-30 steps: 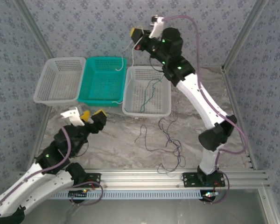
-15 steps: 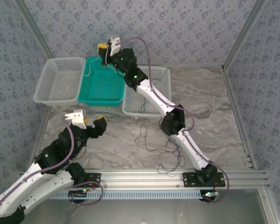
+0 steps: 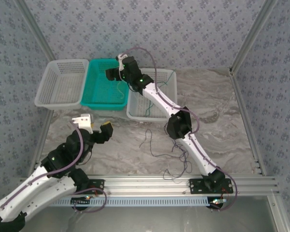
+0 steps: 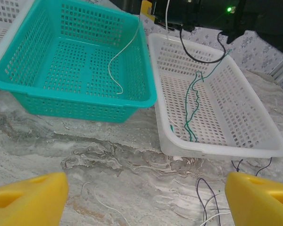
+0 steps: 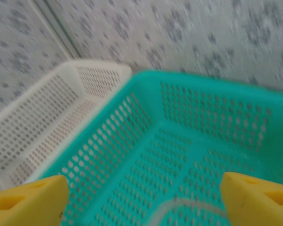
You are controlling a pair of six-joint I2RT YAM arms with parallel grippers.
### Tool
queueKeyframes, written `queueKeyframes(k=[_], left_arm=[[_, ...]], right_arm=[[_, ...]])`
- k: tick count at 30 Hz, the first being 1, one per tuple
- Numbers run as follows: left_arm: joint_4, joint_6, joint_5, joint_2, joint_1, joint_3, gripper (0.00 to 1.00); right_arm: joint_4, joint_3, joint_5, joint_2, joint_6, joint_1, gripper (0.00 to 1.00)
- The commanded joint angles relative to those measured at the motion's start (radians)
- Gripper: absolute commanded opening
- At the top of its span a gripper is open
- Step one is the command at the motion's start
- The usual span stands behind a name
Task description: Untangle the cables
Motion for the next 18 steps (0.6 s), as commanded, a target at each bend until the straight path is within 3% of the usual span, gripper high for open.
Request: queueKeyframes(k=[1,5,8,10,15,18], left_arm=[[-0.028,-0.008,0.010,0.009,0.025,0.050,0.88],[0.035,-0.030,0.191,0.090,0.098,0.075,0.90],[0.135,-0.071,0.413,0.199,0.170,0.082,0.89],[0.269,-0.098,0.528,0.270,0.194,0.053,0.88],[0.797,0.011,0.656,0.484,0.195,-0.067,0.81],[0.974,0.099,0.619,0.642,0.194,-0.064,0.85]], right_arm=[[-0.231,-0.025,0.131,-0.206,-0.002,-0.002,0.89],[-0.297,-0.131,0.023,-0.273,-0.013,-0.001,0.86],[-0.475,-0.016,0.123,-0.227,-0.146,0.046,0.81],[-0.526,-0.016,0.141,-0.233,-0.145,0.057,0.76],[-0.494,-0.101,-0.012,-0.303,-0.027,0.045,0.64],[-0.489,-0.098,-0.048,-0.328,0.010,0.045,0.64]])
